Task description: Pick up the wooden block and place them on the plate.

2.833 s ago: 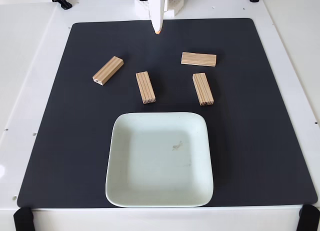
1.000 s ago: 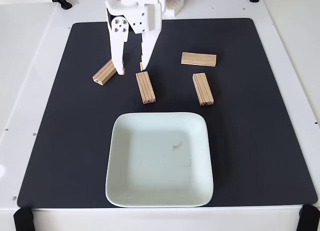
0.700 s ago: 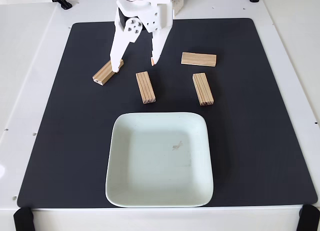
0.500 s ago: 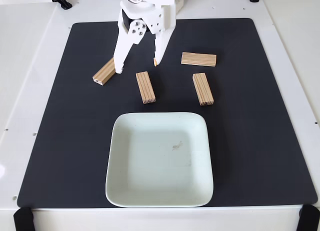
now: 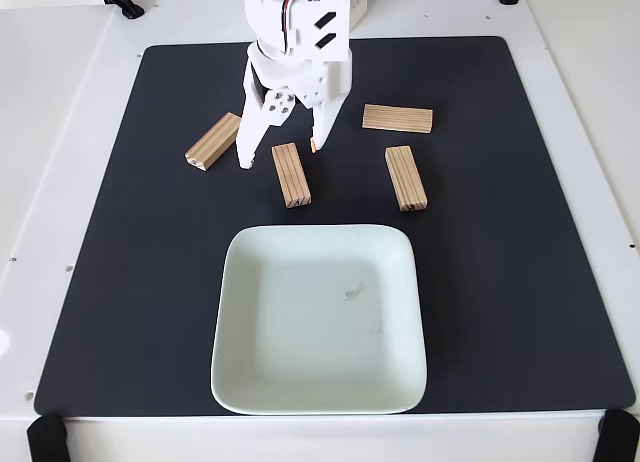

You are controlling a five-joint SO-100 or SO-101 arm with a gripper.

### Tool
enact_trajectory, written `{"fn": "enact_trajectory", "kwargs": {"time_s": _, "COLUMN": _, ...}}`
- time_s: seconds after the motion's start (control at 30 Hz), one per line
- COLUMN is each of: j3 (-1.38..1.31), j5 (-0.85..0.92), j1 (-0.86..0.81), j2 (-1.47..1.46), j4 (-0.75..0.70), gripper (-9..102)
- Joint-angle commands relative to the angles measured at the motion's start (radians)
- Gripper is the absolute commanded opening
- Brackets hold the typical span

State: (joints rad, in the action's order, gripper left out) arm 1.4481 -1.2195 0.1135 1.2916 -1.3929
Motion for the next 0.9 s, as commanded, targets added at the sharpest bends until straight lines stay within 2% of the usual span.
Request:
{"fn": "enact_trajectory", "kwargs": {"time_s": 0.0, "j3": -0.029, "j5": -0.008, "j1": 0.006, "j2": -0.006, "j4": 0.005, "gripper": 36}}
{"fn": "enact_trajectory", "kwargs": {"time_s": 0.6, "j3": -0.028, "j5": -0.008, "j1": 0.006, "j2": -0.063, "j4": 0.097, "gripper": 36}}
{"fn": "enact_trajectory", "kwargs": {"time_s": 0.7, "j3": -0.026, "j5": -0.008, "j1": 0.006, "j2": -0.063, "j4": 0.110, "gripper": 33}}
{"fn": "enact_trajectory", "kwargs": {"time_s": 0.87, "j3": -0.015, "j5": -0.008, "j1": 0.006, "j2": -0.064, "j4": 0.146, "gripper": 21}}
